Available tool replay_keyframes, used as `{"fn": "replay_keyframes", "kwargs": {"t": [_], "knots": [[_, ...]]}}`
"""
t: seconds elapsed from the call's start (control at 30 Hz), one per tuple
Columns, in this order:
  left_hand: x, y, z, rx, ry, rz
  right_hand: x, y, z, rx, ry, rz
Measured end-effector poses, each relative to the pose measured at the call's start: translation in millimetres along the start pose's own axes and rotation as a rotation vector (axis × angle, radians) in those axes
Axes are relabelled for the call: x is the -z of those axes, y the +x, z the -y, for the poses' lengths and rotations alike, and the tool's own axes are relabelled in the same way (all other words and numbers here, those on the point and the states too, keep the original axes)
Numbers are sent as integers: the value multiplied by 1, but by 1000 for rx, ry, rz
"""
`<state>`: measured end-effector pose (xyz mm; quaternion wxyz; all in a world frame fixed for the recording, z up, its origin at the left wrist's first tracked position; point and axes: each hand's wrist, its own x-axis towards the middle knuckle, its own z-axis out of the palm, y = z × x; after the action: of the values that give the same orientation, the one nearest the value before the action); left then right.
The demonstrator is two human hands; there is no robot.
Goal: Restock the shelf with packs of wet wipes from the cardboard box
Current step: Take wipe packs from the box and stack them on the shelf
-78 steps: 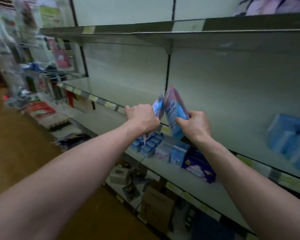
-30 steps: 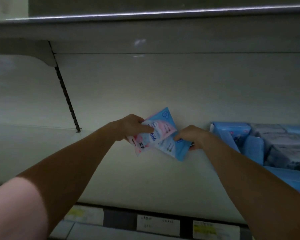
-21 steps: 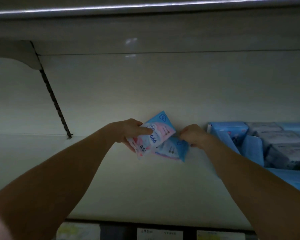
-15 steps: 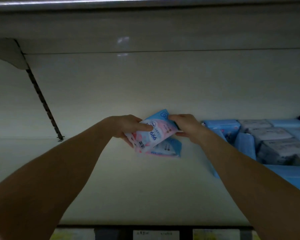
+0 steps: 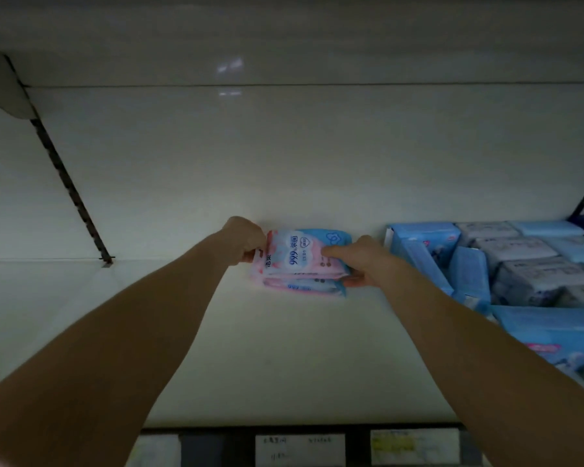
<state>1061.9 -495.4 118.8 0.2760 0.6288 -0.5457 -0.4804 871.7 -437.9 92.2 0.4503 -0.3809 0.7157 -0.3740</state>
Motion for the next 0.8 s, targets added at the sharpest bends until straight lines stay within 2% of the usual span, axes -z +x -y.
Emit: {"fn": "replay_keyframes", "kwargs": {"t": [0.13, 0.23, 0.3, 0.37, 0.5, 0.67, 0.8], "knots": [[-8, 8, 7, 11, -42, -19, -1, -1, -5, 53, -212, -68], [-7, 8, 12, 57, 193, 48, -3, 1, -11, 41, -394, -55], [-8, 5, 16, 124, 281, 131, -4, 3, -14, 9, -389, 3], [-11, 2, 16, 178, 219, 196, -3, 3, -13, 3, -309, 49], [-22, -2, 14, 87, 211, 126, -5, 7, -11, 52, -231, 22], [-14, -4, 21, 30, 82, 215, 1, 4, -7, 161, -523, 35], [-14, -7, 24, -92, 279, 350, 1, 0, -8, 194, -792, 44]]}}
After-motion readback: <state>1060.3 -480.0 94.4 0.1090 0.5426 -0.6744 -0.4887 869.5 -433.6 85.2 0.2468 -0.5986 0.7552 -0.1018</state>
